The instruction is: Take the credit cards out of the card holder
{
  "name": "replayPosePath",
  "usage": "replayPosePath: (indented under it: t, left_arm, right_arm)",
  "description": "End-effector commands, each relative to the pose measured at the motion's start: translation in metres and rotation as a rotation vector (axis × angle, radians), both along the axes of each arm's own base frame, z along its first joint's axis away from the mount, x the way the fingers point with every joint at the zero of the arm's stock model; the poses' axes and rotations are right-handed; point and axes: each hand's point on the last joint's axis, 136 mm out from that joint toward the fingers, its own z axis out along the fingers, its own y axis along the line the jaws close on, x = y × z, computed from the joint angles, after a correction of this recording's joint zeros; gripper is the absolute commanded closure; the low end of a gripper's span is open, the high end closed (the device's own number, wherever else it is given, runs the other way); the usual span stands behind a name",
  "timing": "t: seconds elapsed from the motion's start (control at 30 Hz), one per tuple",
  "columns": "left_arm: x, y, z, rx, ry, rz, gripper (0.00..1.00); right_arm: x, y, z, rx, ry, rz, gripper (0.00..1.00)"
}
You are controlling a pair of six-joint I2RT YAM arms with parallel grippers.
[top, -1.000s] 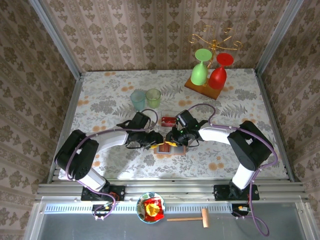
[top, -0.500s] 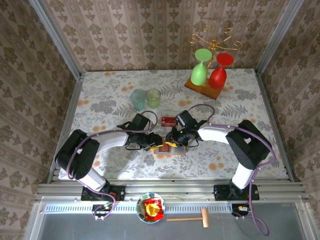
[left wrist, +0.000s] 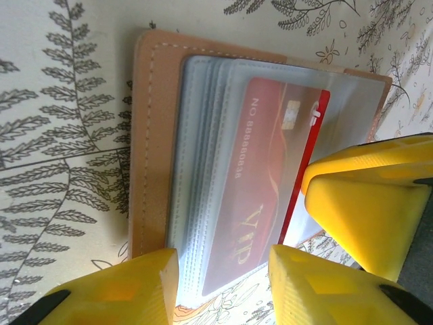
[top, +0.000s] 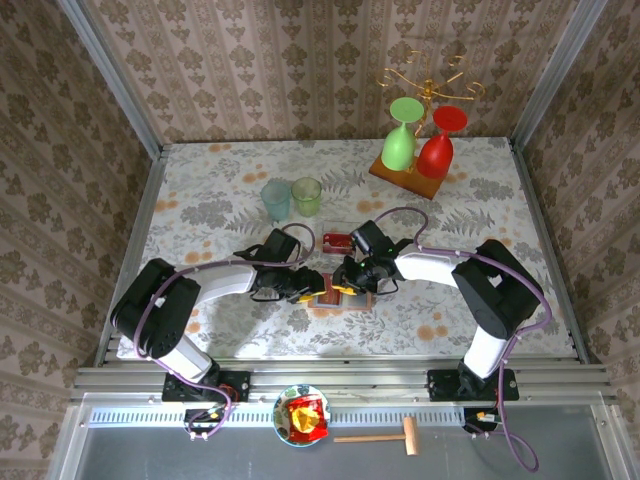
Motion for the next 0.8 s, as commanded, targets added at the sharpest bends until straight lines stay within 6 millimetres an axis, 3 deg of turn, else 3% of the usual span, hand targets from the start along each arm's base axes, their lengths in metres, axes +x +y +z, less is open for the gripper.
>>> replayPosePath:
  t: [0.0,0.4,0.77]
  left_arm:
    - [-0.001,0.002,-0.006,0.007,0.017,0.006,0.6]
    - [0.0,0.002,-0.002,0.003,0.011,0.006,0.6]
    - [0.012,0.002,0.022,-0.002,-0.044,0.008,0.6]
  right_arm:
    - [0.0,-0.005,-0.003,-0.059,-0.008,0.014,0.74]
    - [0.004,-0.007,0.004,-0.088,-0.034,0.038,0.74]
    - [0.004,-0.006,0.012,-0.07,-0.046,0.039,0.74]
